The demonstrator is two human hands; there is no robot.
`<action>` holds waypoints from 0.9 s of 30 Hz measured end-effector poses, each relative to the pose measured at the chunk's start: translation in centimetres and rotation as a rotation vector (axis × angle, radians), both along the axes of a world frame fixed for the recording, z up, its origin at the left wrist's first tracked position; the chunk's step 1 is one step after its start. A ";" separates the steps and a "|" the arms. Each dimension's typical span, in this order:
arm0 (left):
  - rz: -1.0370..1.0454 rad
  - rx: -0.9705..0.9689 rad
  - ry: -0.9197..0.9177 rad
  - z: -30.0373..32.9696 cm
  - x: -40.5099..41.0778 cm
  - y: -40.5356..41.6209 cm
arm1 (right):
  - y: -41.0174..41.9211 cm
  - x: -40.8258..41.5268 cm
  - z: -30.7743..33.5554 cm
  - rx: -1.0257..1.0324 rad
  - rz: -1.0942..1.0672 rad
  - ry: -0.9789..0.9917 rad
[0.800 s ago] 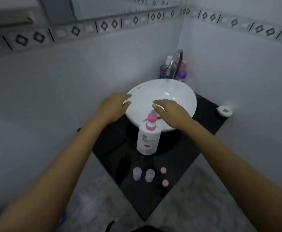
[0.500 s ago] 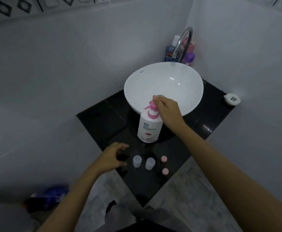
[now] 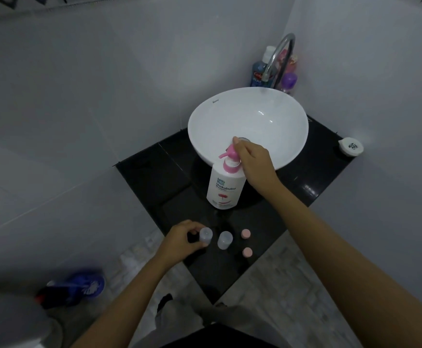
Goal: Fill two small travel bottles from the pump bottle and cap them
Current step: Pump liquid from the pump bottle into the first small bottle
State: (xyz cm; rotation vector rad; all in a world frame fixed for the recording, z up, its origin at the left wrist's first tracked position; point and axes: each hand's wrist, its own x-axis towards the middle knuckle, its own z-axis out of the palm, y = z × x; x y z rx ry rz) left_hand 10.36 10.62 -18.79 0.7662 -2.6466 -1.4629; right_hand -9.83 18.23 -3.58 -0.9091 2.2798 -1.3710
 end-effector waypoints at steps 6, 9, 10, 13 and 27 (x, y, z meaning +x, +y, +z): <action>0.040 0.042 0.020 0.0 -0.1 0.1 | 0.0 -0.1 -0.1 -0.007 0.012 -0.004; 0.121 0.098 0.090 1.1 -0.1 -0.1 | -0.1 -0.2 -0.1 -0.016 0.007 -0.029; 0.154 0.114 0.121 1.8 -0.2 -0.3 | -0.2 -0.3 0.0 -0.025 -0.001 -0.033; 0.213 0.124 0.218 4.6 -0.9 -1.5 | -0.9 -0.5 0.5 -0.051 -0.013 -0.064; 0.138 -0.229 0.315 12.2 -4.4 -4.7 | -2.9 -1.0 1.0 -0.010 0.032 -0.324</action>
